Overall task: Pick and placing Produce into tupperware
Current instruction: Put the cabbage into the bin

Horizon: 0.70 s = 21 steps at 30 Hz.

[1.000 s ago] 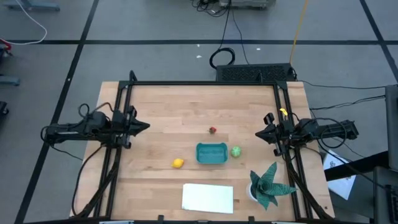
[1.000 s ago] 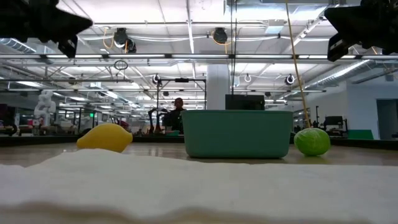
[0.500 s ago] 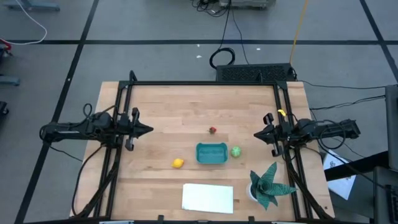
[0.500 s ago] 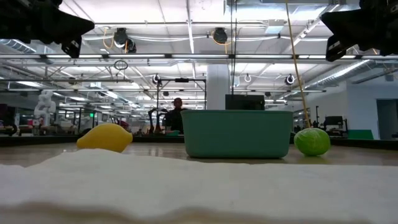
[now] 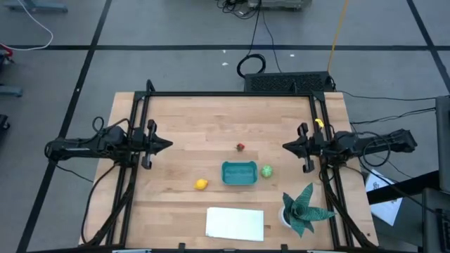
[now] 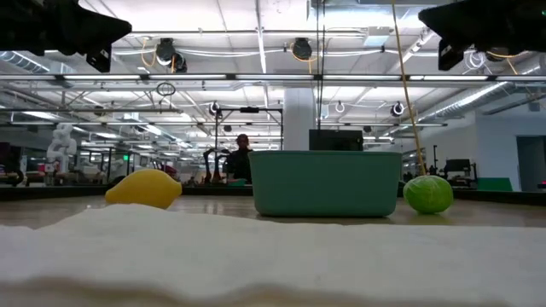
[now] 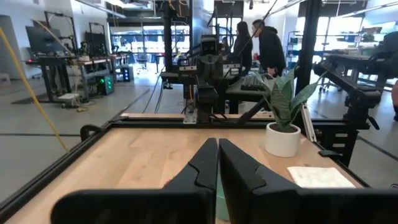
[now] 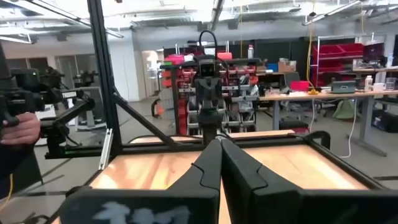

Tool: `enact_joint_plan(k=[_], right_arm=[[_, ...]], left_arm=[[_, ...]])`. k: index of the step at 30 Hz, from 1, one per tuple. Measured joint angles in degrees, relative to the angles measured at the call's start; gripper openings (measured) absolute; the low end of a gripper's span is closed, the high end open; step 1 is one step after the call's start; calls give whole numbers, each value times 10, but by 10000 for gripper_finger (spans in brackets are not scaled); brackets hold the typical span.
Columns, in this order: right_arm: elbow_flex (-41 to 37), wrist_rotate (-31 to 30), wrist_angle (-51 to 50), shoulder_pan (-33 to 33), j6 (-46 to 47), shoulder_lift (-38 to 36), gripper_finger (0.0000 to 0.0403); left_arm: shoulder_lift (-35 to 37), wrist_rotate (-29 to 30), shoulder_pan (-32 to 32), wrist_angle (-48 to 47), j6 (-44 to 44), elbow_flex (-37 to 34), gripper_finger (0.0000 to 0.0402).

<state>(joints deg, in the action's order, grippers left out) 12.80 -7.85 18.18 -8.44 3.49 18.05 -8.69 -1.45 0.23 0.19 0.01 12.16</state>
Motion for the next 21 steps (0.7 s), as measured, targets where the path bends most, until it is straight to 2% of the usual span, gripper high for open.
enact_joint_plan(k=[11, 21], right_arm=[[147, 0, -136, 55, 93, 161, 0], [267, 21, -280, 98, 119, 270, 0]], left_arm=[[0, 0, 0, 0, 11, 0, 1], [0, 1, 0, 0, 16, 0, 23]])
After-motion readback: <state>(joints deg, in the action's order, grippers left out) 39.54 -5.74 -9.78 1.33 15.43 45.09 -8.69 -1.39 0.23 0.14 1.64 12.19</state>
